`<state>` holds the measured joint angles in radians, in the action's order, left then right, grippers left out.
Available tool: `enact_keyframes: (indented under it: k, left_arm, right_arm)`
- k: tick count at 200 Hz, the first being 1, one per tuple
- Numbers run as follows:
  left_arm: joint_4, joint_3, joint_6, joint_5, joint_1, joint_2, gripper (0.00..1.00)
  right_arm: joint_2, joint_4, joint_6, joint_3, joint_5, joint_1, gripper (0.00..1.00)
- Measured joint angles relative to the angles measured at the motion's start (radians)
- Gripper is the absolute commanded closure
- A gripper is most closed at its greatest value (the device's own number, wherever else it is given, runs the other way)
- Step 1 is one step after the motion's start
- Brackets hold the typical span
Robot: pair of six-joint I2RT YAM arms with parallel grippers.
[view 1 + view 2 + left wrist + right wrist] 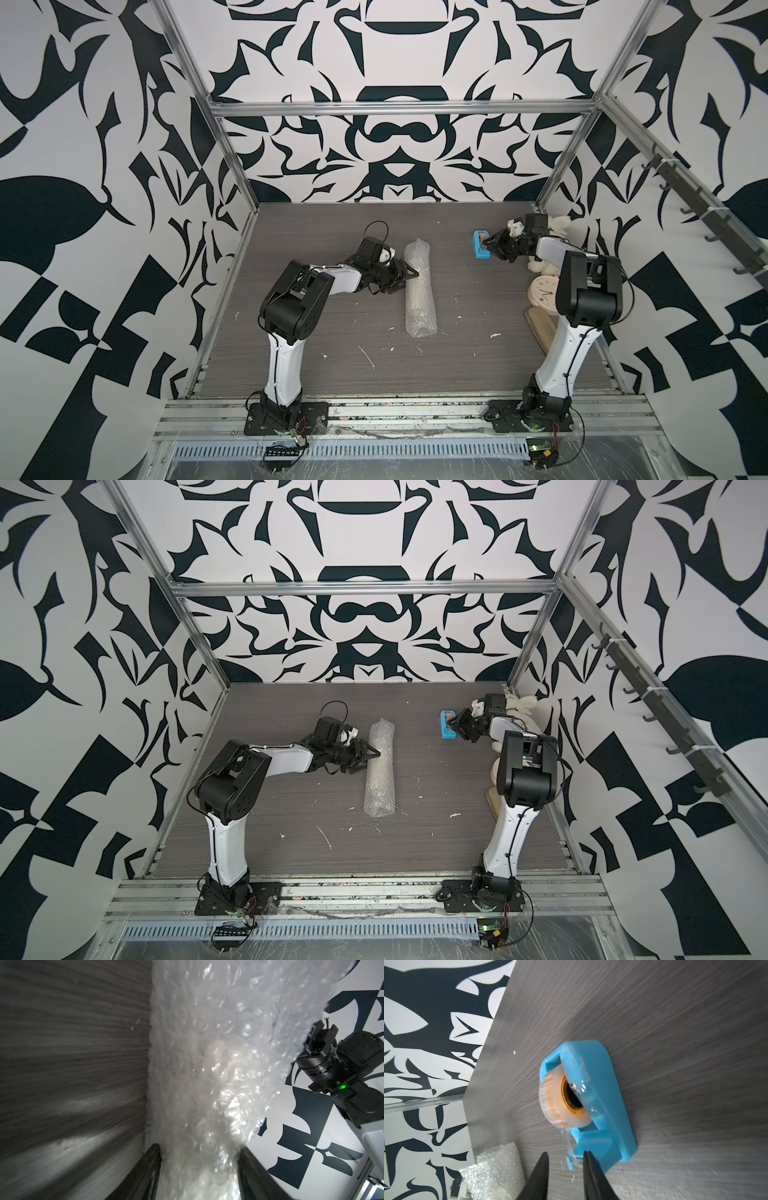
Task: Wrap vases in bubble wrap
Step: Tear off the tape using the Tape Cutter.
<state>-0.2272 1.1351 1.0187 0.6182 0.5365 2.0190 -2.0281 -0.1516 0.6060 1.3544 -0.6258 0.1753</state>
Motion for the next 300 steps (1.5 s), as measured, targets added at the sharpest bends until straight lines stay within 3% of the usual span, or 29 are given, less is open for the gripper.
enact_keyframes:
  k: [106, 180, 300]
  left_arm:
    - [0.000, 0.000, 0.003, 0.000, 0.000, 0.000, 0.40]
    - [0.000, -0.001, 0.003, 0.001, -0.002, 0.000, 0.40]
    - [-0.031, -0.016, 0.003, 0.005, -0.005, 0.000, 0.40]
  right_arm:
    - [-0.034, 0.061, 0.078, 0.001, -0.029, 0.000, 0.77]
    - [-0.043, 0.068, 0.098, 0.002, -0.027, 0.001, 1.00]
    - [-0.020, 0.067, 0.093, -0.006, -0.034, 0.014, 1.00]
